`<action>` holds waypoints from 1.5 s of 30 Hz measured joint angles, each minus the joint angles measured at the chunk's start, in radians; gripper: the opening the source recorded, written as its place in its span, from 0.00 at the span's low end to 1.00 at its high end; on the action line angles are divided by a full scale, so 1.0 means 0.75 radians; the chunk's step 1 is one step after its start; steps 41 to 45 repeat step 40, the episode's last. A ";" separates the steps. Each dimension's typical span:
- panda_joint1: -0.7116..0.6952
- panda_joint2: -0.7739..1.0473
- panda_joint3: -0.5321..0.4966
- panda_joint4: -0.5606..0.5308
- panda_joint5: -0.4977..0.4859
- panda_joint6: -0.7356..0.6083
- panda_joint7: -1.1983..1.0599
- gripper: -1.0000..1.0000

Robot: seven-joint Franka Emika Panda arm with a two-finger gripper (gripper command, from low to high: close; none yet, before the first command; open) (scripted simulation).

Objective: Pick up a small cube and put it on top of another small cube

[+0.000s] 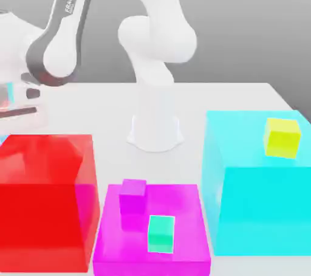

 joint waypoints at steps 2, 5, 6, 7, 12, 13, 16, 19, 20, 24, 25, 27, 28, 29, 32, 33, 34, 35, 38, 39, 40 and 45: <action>0.029 -0.007 -0.004 0.041 0.041 -0.031 -0.111 0.00; 0.060 -0.017 -0.005 0.104 0.105 -0.079 -0.280 0.00; 0.070 -0.021 -0.005 0.125 0.125 -0.095 -0.336 0.00; 0.081 -0.024 -0.005 0.146 0.146 -0.111 -0.392 0.00; 0.167 -0.040 0.011 0.248 0.236 -0.196 -0.649 0.00; 0.209 -0.042 0.029 0.264 0.237 -0.218 -0.671 0.00; 0.344 -0.044 0.099 0.285 0.193 -0.281 -0.634 0.00; 0.480 -0.042 0.173 0.297 0.131 -0.341 -0.559 0.00; 0.524 -0.041 0.197 0.300 0.110 -0.362 -0.532 0.00; 0.635 -0.035 0.265 0.277 0.009 -0.400 -0.358 0.00; 0.654 -0.033 0.278 0.265 -0.019 -0.402 -0.302 0.00; 0.693 -0.029 0.305 0.239 -0.075 -0.405 -0.188 0.00; 0.712 -0.027 0.319 0.225 -0.103 -0.406 -0.131 0.00; 0.731 -0.025 0.332 0.212 -0.131 -0.407 -0.074 0.00; 0.778 0.002 0.358 0.177 -0.208 -0.384 0.070 0.00; 0.783 0.030 0.354 0.170 -0.227 -0.353 0.091 0.00; 0.784 0.062 0.352 0.164 -0.242 -0.316 0.106 0.00; 0.782 0.097 0.347 0.158 -0.257 -0.276 0.119 0.00; 0.783 0.170 0.342 0.145 -0.279 -0.194 0.137 1.00; 0.783 0.170 0.342 0.145 -0.279 -0.194 0.137 1.00; 0.783 0.170 0.342 0.145 -0.279 -0.194 0.137 1.00; 0.783 0.170 0.342 0.145 -0.279 -0.194 0.137 1.00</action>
